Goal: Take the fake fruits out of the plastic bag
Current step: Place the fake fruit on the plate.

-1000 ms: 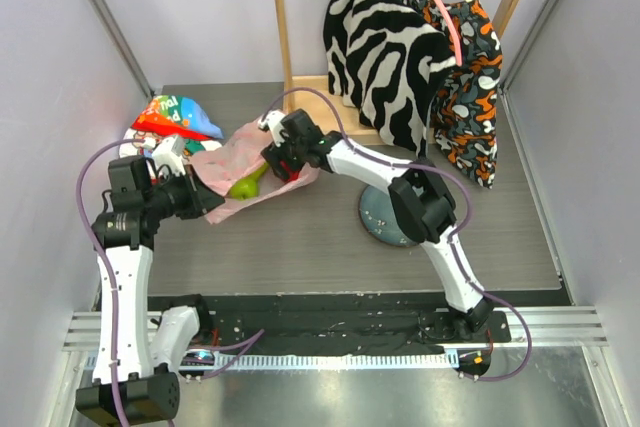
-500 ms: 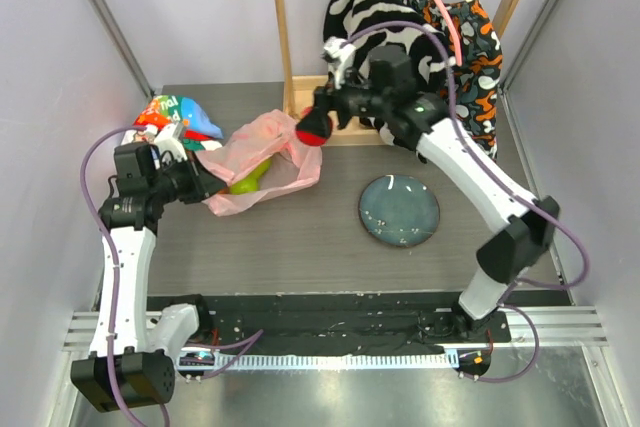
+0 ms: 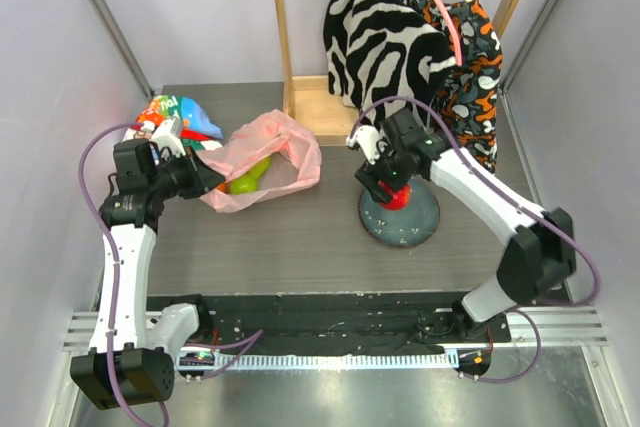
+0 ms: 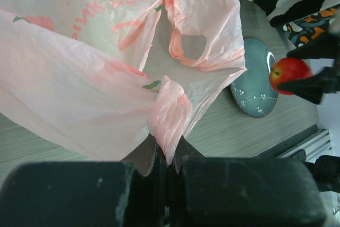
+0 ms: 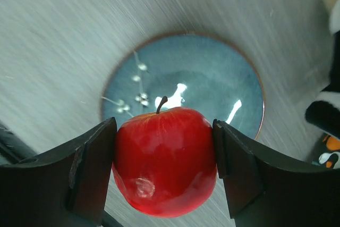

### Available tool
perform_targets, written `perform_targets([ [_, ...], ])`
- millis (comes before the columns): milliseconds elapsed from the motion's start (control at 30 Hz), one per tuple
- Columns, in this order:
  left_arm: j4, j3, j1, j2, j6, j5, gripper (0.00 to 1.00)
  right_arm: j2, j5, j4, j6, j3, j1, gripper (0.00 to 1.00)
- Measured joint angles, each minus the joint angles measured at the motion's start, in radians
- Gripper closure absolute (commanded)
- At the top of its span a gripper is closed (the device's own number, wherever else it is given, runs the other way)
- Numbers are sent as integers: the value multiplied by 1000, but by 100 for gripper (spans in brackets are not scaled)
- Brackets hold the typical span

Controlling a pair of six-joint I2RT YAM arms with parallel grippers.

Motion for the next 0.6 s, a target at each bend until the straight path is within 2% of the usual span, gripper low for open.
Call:
perform_targets([
  [300, 6, -5, -1, -15, -2, -3, 100, 310, 171, -63, -84, 85, 9, 71],
  [467, 6, -23, -1, -33, -2, -8, 100, 441, 213, -81, -120, 188, 16, 65],
  [500, 6, -25, -1, -35, -2, -8, 100, 456, 216, -84, -125, 198, 17, 62],
  [533, 6, -27, -1, -37, -2, -8, 100, 472, 218, -88, -130, 208, 19, 50],
  [600, 7, -30, -1, -38, -2, -8, 100, 485, 220, -101, -134, 225, 21, 40],
])
